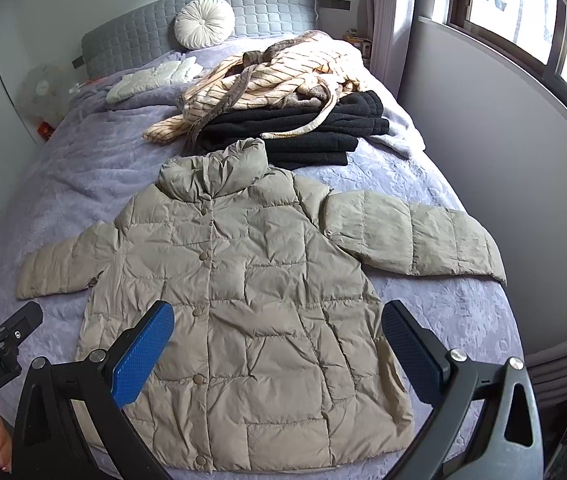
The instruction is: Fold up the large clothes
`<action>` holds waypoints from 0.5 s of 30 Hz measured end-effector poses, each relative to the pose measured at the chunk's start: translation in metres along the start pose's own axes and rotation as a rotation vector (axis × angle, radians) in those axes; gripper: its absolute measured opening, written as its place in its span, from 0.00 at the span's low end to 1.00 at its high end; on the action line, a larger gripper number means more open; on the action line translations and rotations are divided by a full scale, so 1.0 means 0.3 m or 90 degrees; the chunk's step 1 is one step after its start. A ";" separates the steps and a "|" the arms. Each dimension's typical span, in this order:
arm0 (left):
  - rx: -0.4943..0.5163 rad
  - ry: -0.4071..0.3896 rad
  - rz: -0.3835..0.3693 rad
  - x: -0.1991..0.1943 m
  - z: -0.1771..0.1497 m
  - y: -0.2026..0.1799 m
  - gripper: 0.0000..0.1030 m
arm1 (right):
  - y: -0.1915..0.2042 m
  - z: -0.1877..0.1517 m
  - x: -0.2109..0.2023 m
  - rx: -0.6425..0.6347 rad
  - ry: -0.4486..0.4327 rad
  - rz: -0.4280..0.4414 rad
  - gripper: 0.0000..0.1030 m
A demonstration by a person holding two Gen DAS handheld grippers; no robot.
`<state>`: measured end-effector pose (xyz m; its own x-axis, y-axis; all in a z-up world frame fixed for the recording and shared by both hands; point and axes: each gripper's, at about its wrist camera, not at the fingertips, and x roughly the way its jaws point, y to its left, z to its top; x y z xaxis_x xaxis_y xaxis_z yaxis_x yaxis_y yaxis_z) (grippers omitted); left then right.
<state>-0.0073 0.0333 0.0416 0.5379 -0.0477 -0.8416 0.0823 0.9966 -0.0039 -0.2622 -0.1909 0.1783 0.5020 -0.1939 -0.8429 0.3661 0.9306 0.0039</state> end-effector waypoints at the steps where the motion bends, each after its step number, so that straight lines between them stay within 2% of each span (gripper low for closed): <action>1: 0.000 0.000 0.000 0.000 0.000 0.001 1.00 | 0.000 0.000 0.000 0.000 0.000 0.000 1.00; 15: 0.000 0.001 0.000 0.003 -0.002 0.006 1.00 | 0.003 -0.013 -0.002 0.003 0.004 0.001 1.00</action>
<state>-0.0071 0.0351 0.0404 0.5371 -0.0474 -0.8422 0.0824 0.9966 -0.0036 -0.2652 -0.1887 0.1769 0.4974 -0.1900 -0.8465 0.3693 0.9293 0.0084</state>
